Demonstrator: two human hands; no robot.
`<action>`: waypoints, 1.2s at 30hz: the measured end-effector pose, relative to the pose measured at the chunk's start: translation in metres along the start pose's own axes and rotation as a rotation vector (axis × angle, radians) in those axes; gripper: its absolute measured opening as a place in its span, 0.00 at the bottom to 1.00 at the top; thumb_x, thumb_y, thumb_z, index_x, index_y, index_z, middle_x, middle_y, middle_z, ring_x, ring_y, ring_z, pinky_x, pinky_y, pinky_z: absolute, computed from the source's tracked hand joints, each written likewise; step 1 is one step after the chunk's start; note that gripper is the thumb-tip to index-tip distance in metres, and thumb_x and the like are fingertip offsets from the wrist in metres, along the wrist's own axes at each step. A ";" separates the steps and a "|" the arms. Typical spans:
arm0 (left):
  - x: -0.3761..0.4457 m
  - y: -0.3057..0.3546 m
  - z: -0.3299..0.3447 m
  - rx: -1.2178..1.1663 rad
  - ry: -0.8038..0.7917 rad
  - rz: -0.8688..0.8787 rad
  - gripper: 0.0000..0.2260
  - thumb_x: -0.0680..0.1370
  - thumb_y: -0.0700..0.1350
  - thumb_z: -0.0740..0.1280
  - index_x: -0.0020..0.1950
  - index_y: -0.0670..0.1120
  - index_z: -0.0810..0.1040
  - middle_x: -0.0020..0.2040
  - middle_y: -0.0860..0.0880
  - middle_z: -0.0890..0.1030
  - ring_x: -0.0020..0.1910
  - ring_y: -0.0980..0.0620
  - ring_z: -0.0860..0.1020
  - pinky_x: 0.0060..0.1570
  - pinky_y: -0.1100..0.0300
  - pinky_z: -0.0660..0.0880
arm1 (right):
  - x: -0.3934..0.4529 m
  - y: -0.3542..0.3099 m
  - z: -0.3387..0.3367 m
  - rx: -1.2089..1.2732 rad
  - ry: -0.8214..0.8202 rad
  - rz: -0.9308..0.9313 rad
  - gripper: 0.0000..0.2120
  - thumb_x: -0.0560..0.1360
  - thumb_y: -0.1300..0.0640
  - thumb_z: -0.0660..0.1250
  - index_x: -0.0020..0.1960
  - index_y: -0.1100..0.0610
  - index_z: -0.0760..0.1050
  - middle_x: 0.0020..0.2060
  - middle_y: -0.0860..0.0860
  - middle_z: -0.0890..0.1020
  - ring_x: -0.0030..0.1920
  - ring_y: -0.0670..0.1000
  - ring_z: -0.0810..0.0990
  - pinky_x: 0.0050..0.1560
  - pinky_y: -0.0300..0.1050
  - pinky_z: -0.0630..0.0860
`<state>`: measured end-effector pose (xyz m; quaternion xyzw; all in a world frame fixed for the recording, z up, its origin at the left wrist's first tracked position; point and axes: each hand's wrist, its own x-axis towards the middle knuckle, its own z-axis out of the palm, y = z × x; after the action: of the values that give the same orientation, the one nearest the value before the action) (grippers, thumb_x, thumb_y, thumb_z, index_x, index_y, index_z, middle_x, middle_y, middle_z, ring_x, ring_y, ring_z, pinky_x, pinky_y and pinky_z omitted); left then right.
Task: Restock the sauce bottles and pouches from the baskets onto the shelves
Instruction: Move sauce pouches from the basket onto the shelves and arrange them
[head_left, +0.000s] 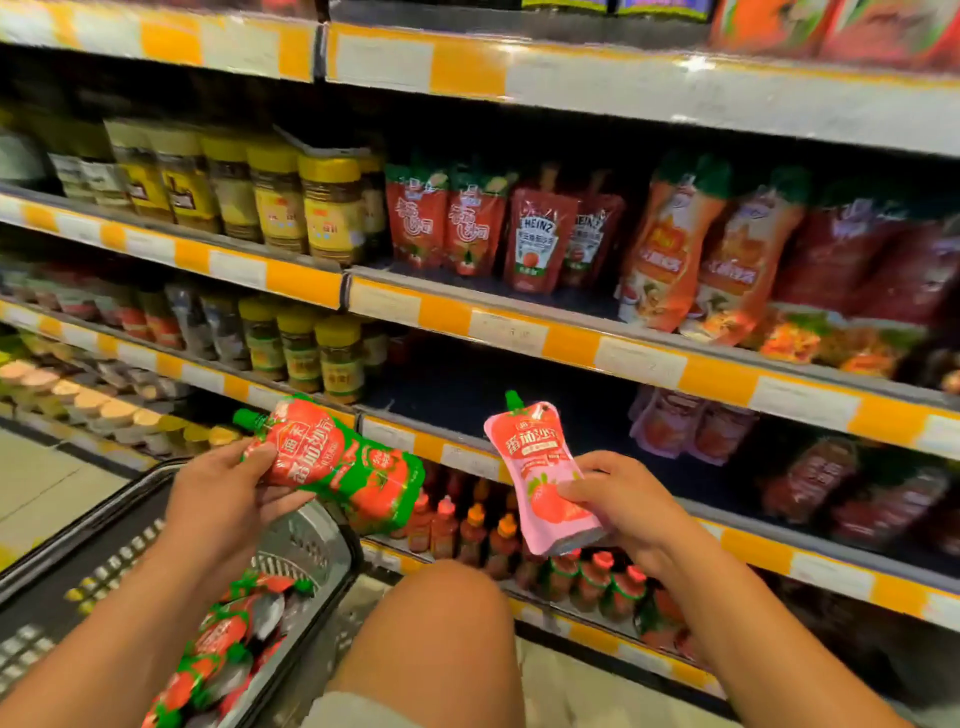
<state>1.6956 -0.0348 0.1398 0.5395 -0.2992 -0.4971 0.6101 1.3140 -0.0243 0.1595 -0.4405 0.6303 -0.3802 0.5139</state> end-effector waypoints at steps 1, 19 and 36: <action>-0.002 -0.001 0.015 0.012 -0.032 -0.004 0.06 0.85 0.40 0.62 0.55 0.38 0.76 0.39 0.42 0.85 0.35 0.48 0.85 0.36 0.53 0.85 | -0.002 0.004 -0.014 0.005 0.034 0.003 0.11 0.75 0.66 0.73 0.56 0.62 0.80 0.44 0.59 0.88 0.40 0.56 0.87 0.35 0.46 0.79; 0.004 -0.045 0.238 0.136 -0.258 -0.159 0.08 0.85 0.41 0.62 0.61 0.39 0.75 0.40 0.41 0.83 0.28 0.51 0.83 0.35 0.50 0.85 | 0.032 0.059 -0.160 0.206 0.548 -0.046 0.17 0.70 0.69 0.76 0.55 0.57 0.77 0.48 0.54 0.86 0.46 0.56 0.87 0.45 0.55 0.85; 0.070 -0.067 0.330 0.182 -0.350 -0.007 0.15 0.84 0.40 0.64 0.71 0.45 0.74 0.62 0.47 0.82 0.55 0.50 0.81 0.46 0.57 0.81 | 0.075 0.083 -0.157 0.217 0.688 -0.247 0.20 0.73 0.71 0.72 0.57 0.50 0.80 0.48 0.47 0.86 0.44 0.43 0.85 0.40 0.37 0.81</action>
<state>1.4021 -0.2141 0.1426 0.4988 -0.4425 -0.5564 0.4957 1.1403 -0.0648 0.0875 -0.3027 0.6644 -0.6294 0.2662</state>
